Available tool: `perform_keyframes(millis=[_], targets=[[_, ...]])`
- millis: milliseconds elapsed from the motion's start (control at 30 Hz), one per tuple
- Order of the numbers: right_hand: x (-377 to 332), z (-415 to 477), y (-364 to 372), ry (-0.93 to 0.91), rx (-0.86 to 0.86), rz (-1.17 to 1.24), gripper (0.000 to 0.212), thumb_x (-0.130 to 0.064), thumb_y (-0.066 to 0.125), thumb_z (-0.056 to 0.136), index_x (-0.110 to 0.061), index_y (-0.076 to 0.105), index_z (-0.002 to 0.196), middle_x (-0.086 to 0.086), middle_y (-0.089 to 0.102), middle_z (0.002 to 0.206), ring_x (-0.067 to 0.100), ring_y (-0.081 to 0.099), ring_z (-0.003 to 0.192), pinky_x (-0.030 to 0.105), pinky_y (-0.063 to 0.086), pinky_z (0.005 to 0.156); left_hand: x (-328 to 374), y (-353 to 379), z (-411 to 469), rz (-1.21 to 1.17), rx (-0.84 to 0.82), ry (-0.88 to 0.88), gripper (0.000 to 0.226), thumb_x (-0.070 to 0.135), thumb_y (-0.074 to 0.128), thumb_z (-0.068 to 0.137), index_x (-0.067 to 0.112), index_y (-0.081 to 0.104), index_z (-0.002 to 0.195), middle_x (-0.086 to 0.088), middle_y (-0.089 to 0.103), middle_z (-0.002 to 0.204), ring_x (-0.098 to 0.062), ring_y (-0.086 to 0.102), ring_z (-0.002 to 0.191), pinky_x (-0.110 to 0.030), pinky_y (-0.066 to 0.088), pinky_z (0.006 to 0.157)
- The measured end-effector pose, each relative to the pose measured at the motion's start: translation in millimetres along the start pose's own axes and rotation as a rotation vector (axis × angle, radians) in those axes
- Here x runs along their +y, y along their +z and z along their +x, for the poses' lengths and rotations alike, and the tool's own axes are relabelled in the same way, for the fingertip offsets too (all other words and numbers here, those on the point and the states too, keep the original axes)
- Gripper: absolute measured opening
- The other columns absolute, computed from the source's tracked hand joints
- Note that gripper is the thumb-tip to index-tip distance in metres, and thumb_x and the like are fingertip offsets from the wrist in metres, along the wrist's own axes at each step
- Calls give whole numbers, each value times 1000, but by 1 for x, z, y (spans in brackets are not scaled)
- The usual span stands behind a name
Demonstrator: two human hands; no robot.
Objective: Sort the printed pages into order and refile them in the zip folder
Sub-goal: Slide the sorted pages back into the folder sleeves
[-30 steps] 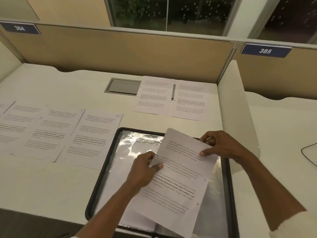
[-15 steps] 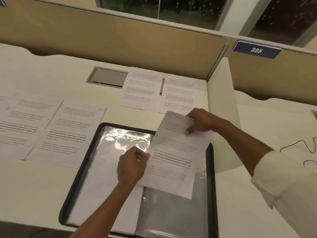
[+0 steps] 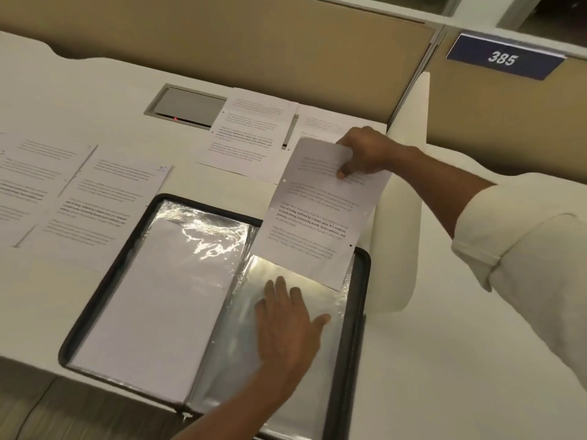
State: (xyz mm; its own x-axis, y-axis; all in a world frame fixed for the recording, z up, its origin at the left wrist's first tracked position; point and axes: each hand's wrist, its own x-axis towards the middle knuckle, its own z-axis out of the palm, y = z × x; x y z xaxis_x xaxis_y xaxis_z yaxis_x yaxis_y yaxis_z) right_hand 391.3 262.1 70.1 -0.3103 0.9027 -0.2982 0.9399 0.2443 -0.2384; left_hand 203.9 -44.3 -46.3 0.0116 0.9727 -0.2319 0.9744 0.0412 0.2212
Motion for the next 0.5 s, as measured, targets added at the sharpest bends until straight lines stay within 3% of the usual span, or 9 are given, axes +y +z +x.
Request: perform_keyframes(millis=[133,233,500], targets=[[16,9,-19,-49,-6,-1,44,-27,93,75,-12,78,114,9,75,108,27,63,90,32,47,75,38,22,13,40,-62,6,115,92,32,88,1,35,159,-28,12,171,-49,-3,159,-72,8,123],[23,14,-31,-68,-22,6,42,-26,93,76,-9,78,112,7,73,97,27,63,86,30,45,73,51,31,21,52,-29,-29,122,95,35,82,1,34,160,-28,12,171,-52,-5,158,-74,5,121],[38,24,-39,-57,-32,33,43,-26,94,75,-8,78,110,8,71,92,29,61,85,29,42,74,54,29,17,2,-27,-53,76,63,54,91,9,53,145,-23,27,169,-47,9,159,-71,18,123]])
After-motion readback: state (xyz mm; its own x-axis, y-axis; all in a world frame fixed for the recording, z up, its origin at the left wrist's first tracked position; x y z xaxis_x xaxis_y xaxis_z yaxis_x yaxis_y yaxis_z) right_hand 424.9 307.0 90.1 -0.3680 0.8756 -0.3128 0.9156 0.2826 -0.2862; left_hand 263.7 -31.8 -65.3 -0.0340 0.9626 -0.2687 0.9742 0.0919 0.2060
